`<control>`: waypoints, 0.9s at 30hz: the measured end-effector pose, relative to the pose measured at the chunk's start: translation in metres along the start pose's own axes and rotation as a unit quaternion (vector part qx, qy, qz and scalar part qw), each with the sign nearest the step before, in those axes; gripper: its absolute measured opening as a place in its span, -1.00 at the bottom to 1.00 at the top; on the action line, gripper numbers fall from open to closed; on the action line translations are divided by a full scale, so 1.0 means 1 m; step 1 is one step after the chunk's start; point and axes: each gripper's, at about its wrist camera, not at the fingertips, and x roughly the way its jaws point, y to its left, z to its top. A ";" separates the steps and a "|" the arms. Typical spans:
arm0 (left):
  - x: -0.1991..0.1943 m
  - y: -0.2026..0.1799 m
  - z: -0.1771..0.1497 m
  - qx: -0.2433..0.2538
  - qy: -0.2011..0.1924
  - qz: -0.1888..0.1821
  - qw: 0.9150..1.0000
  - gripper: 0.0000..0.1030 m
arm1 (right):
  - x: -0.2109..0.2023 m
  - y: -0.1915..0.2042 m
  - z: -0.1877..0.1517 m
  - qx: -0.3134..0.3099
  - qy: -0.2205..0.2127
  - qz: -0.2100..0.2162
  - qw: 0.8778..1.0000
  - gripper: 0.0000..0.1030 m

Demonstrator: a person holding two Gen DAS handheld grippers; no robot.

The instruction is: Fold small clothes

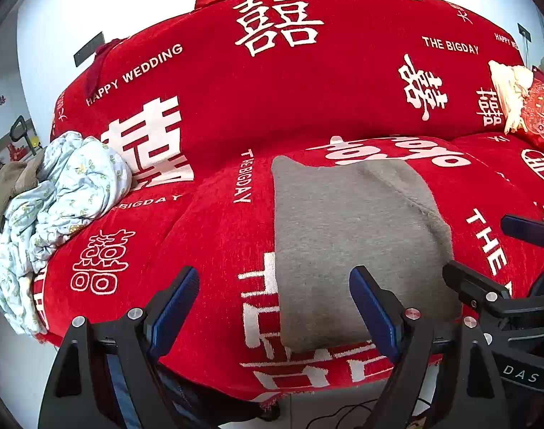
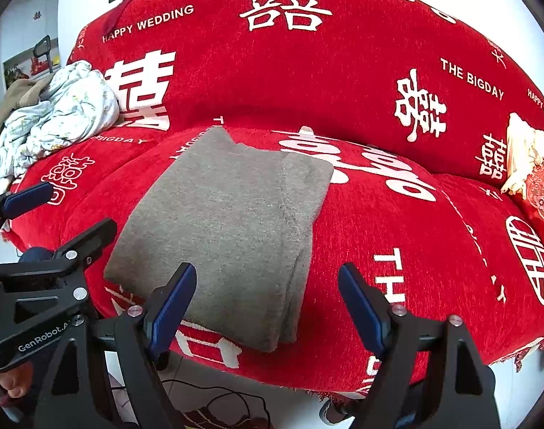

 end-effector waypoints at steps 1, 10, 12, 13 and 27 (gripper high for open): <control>0.000 0.000 0.000 0.000 0.001 0.001 1.000 0.69 | 0.000 0.001 0.000 -0.001 0.000 0.000 1.000 0.63; 0.000 0.002 -0.001 -0.001 0.000 0.003 1.000 0.69 | 0.000 0.004 -0.001 -0.007 0.001 0.001 1.000 0.63; 0.000 0.002 -0.001 -0.001 -0.001 0.003 1.000 0.69 | 0.000 0.004 -0.001 -0.007 0.001 0.001 1.000 0.63; -0.001 0.002 -0.001 -0.001 -0.002 0.004 1.000 0.69 | 0.000 0.004 -0.001 -0.007 0.001 0.001 1.000 0.63; -0.002 0.003 -0.001 -0.002 -0.002 0.007 1.000 0.69 | 0.000 0.006 -0.001 -0.008 0.001 0.001 1.000 0.63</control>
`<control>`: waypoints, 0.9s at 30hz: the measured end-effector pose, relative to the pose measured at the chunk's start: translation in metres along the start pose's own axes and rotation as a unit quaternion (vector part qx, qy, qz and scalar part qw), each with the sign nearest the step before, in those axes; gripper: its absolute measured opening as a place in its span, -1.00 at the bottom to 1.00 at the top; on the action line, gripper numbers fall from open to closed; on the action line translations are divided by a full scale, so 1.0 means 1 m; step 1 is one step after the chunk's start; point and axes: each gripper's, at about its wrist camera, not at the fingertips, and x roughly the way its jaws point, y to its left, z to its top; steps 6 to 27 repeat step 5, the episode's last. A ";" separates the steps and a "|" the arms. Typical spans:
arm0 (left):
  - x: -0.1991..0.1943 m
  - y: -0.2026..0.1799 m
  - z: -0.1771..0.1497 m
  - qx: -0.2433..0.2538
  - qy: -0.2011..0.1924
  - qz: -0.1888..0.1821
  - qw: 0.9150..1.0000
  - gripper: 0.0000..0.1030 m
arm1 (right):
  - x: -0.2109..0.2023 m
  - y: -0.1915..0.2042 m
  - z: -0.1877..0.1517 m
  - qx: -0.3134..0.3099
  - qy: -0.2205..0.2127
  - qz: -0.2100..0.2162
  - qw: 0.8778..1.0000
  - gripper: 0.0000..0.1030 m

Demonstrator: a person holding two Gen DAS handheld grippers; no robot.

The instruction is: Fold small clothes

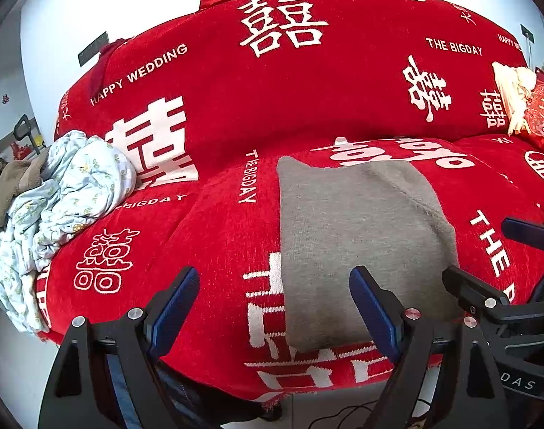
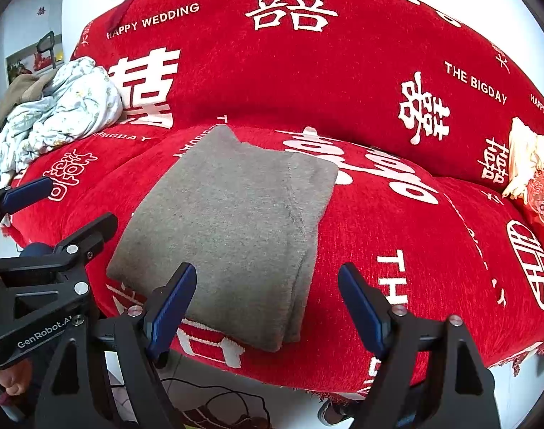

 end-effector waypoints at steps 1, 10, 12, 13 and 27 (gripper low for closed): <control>0.000 0.000 0.000 0.001 0.000 0.001 1.000 0.69 | 0.000 0.000 0.000 0.000 -0.001 0.001 1.000 0.63; 0.000 0.000 0.001 0.001 0.000 0.000 1.000 0.69 | -0.001 -0.001 0.000 0.000 -0.003 0.004 1.000 0.63; 0.000 0.000 0.001 0.001 0.000 0.000 1.000 0.69 | -0.001 -0.001 0.000 0.000 -0.003 0.004 1.000 0.63; 0.000 0.000 0.001 0.001 0.000 0.000 1.000 0.69 | -0.001 -0.001 0.000 0.000 -0.003 0.004 1.000 0.63; 0.000 0.000 0.001 0.001 0.000 0.000 1.000 0.69 | -0.001 -0.001 0.000 0.000 -0.003 0.004 1.000 0.63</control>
